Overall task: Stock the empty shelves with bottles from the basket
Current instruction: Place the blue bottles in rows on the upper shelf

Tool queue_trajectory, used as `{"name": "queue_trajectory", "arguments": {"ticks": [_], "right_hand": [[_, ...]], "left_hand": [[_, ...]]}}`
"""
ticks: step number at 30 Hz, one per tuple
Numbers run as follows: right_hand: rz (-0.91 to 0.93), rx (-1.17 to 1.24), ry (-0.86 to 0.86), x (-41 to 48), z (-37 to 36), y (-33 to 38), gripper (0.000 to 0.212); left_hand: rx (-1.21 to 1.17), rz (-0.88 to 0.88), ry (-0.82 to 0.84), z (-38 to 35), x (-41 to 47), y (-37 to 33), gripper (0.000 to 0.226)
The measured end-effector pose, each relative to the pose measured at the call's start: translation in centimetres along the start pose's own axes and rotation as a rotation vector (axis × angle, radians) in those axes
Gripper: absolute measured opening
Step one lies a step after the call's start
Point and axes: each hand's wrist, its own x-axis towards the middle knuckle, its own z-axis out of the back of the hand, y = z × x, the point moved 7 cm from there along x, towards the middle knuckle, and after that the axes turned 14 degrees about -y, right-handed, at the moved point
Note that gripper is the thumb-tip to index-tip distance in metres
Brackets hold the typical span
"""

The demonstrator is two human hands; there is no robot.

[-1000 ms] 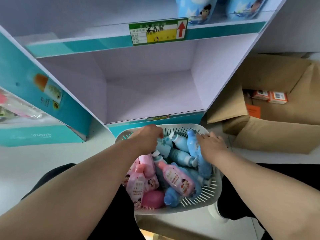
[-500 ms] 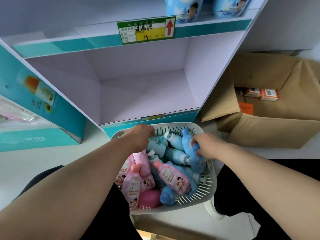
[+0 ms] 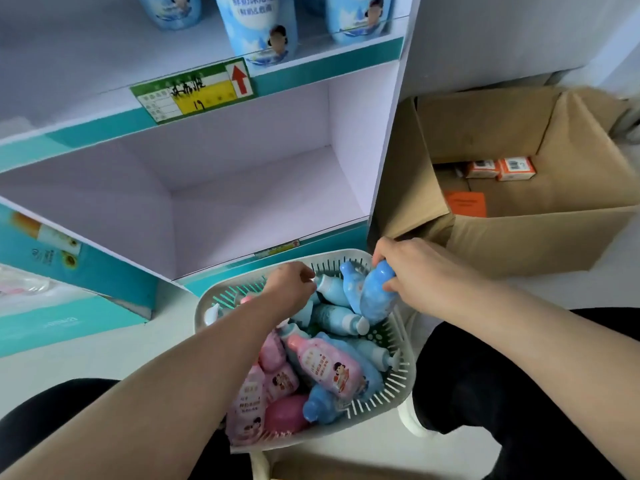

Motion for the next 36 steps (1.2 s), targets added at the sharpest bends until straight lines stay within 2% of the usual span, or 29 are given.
{"name": "queue_trajectory", "arguments": {"ticks": [5,10,15,19,27,33,36], "right_hand": [[0.026,0.023,-0.004,0.7,-0.5,-1.7,0.03],[0.029,0.035,0.03,1.0,-1.7,-3.6,0.032],[0.089,0.011,0.065,1.0,-2.7,-3.9,0.035],[0.082,0.008,0.098,0.9,-2.6,-3.7,0.038],[0.111,-0.042,0.123,0.3,-1.2,0.1,0.036],[0.092,0.132,0.015,-1.6,3.0,3.8,0.029],[0.082,0.263,-0.098,-2.8,5.6,5.6,0.028]], "left_hand": [[-0.117,0.202,0.028,-4.8,2.2,-1.2,0.004],[-0.131,0.327,0.062,-9.7,3.4,-1.4,0.019],[-0.028,0.312,0.044,-11.8,3.5,-2.1,0.047],[-0.071,0.265,0.009,-11.5,2.4,-2.2,0.05],[-0.312,0.222,-0.187,-2.3,-0.7,0.3,0.044],[-0.605,0.141,-0.168,6.5,-4.7,0.8,0.034],[-0.702,0.04,-0.193,11.1,-7.2,-0.2,0.03]]}}
